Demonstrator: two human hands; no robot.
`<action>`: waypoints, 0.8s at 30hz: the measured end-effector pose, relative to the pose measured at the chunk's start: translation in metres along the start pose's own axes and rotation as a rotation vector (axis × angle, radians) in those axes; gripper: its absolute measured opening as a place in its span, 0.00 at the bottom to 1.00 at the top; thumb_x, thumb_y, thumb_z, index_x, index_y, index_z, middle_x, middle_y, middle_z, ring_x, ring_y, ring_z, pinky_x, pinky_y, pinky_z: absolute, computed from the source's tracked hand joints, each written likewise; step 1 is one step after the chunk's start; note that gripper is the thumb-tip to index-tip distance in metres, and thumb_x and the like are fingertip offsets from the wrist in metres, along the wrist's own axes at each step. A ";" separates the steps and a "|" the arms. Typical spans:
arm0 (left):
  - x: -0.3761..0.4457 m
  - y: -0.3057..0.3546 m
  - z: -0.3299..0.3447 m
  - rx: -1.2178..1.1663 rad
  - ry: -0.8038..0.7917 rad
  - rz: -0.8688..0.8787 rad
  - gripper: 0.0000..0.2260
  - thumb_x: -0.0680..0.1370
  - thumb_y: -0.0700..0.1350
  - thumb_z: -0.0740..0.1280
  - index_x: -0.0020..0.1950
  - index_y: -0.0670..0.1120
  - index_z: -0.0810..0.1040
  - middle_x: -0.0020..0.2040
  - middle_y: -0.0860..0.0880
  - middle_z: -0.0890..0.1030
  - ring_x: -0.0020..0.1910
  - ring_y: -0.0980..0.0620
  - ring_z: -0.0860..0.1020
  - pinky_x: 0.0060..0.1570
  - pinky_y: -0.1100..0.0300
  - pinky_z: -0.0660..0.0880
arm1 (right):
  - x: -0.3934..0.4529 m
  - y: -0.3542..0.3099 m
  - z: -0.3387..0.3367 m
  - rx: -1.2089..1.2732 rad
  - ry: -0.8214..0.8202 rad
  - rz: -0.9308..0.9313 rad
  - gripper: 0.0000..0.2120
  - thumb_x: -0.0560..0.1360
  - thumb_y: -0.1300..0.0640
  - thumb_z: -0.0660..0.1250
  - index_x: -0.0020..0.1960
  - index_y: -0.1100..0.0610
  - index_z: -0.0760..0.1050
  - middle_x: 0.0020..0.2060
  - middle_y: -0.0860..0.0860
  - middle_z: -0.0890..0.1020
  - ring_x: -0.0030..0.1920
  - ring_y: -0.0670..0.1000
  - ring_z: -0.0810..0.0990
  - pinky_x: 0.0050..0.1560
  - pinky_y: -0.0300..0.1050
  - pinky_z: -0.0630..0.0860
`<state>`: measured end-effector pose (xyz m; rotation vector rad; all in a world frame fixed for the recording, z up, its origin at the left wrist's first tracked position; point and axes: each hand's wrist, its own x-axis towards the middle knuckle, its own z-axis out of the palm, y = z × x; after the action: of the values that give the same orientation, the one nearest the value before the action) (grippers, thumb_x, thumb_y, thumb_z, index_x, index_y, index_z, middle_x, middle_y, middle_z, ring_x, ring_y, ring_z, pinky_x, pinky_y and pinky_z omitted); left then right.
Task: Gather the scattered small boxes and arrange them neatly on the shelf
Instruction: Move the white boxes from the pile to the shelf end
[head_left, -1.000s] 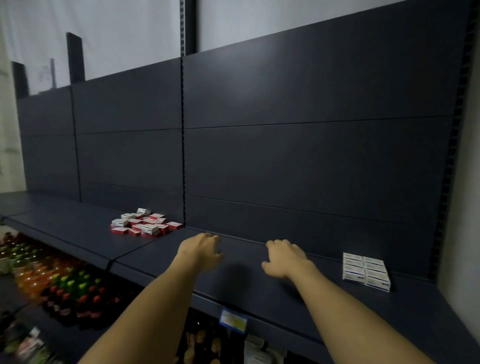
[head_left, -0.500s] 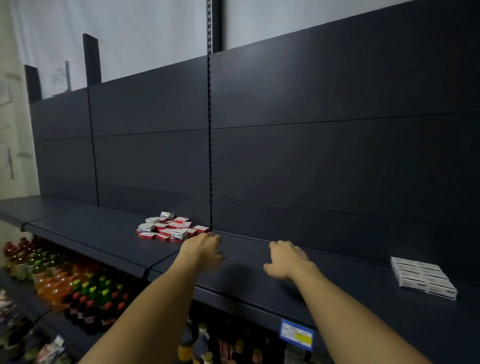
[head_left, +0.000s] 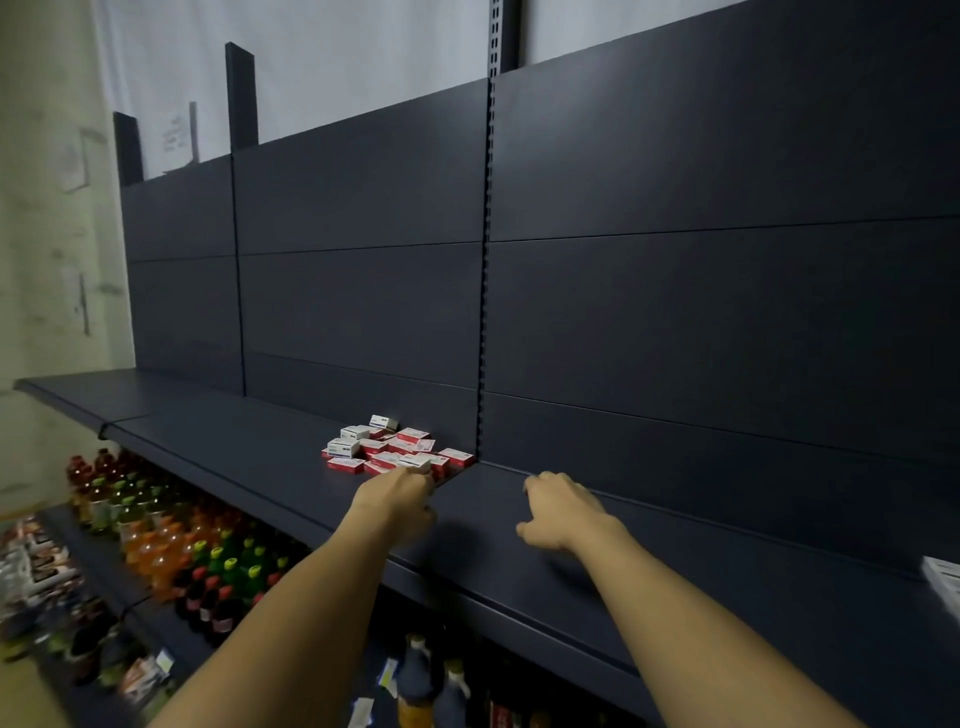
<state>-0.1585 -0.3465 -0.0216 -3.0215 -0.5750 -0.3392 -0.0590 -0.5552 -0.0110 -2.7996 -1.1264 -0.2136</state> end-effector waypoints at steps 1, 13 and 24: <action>0.004 -0.006 0.002 0.004 0.003 -0.006 0.19 0.78 0.50 0.64 0.68 0.49 0.74 0.63 0.47 0.77 0.58 0.45 0.77 0.54 0.50 0.78 | 0.009 -0.003 0.002 0.000 0.002 -0.011 0.26 0.75 0.48 0.67 0.70 0.58 0.69 0.66 0.55 0.73 0.65 0.58 0.72 0.63 0.51 0.72; 0.064 -0.069 0.012 0.038 0.015 -0.128 0.10 0.77 0.46 0.61 0.54 0.47 0.80 0.56 0.48 0.79 0.52 0.46 0.78 0.47 0.54 0.77 | 0.113 -0.026 0.015 0.017 0.009 -0.117 0.22 0.73 0.51 0.68 0.64 0.57 0.72 0.60 0.54 0.75 0.59 0.57 0.76 0.56 0.50 0.76; 0.106 -0.091 0.033 0.057 0.031 -0.148 0.13 0.78 0.52 0.63 0.60 0.50 0.79 0.60 0.50 0.78 0.55 0.47 0.78 0.49 0.52 0.78 | 0.173 -0.036 0.039 0.059 -0.038 -0.161 0.19 0.74 0.50 0.68 0.62 0.57 0.74 0.59 0.53 0.75 0.57 0.57 0.77 0.54 0.50 0.77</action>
<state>-0.0890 -0.2209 -0.0297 -2.9210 -0.7946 -0.3695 0.0432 -0.4055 -0.0175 -2.6738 -1.3446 -0.1395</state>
